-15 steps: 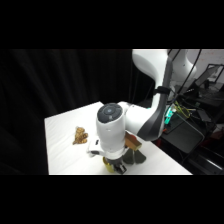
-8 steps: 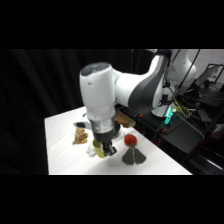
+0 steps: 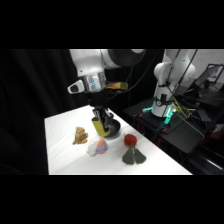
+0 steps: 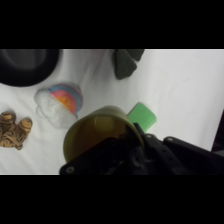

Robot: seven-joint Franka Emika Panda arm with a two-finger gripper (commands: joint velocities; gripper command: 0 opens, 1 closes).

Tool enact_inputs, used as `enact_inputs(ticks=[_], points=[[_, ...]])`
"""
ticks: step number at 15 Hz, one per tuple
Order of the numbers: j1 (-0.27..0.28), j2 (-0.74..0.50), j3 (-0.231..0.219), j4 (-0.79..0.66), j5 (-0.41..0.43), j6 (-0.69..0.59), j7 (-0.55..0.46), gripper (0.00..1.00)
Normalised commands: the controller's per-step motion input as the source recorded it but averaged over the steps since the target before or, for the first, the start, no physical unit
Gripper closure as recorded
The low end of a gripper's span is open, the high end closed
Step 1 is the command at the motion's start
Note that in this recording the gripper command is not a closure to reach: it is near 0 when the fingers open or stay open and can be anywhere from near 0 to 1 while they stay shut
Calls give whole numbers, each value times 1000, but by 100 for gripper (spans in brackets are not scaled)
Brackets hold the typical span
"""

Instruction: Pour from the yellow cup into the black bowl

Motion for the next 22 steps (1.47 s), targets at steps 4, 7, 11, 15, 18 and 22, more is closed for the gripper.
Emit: enact_inputs(ticks=[4,7,11,15,18,22], points=[[-190,-291,-91,-268,396,-190,-477,13],[-166,-207,-125,-176,339,-253,-427,13],[-162,-50,-100,-41,407,-371,-485,13],[-128,165,-66,135,408,-469,-503,13],[-85,276,-51,233,330,-357,-394,13],[-92,399,-34,335,233,-316,-296,13]])
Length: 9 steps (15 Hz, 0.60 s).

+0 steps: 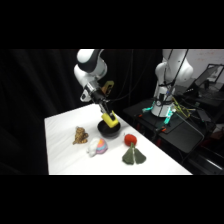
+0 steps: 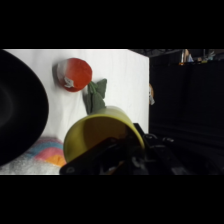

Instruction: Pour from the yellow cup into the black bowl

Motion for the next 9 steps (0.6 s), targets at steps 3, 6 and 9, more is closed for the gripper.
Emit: enact_inputs(ticks=[3,6,9], points=[[-131,433,-5,422,125,-441,-294,13],[-91,319,11,376,73,-358,-138,13],[-58,162,28,297,55,-290,-57,13]])
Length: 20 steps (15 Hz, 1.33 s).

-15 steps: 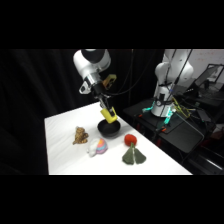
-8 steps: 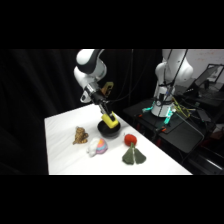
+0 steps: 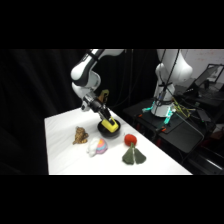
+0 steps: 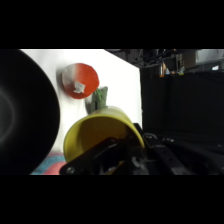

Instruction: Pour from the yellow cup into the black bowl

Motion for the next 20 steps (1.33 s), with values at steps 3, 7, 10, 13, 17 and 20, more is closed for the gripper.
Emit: enact_inputs(ticks=[3,7,10,13,17,20], points=[[42,-101,-15,102,-2,23,55,13],[278,-529,-46,-291,-160,603,247,13],[363,-613,61,-449,-278,700,418,13],[360,-507,143,-409,-482,663,561,13],[302,-186,141,-173,-675,568,661,13],[236,131,-14,8,-857,457,675,13]])
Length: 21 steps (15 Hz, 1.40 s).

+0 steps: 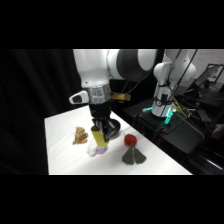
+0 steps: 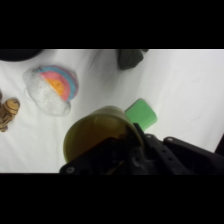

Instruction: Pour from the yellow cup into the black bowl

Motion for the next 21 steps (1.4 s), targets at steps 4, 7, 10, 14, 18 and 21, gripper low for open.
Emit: enact_inputs(ticks=[4,7,10,14,18,21], points=[[195,287,-184,138,-807,250,640,13],[110,251,-152,181,-370,71,342,13],[47,167,-42,126,-80,68,114,13],[37,115,48,103,67,17,-14,13],[92,96,68,137,100,-39,-52,13],[58,140,33,177,94,7,-109,13]])
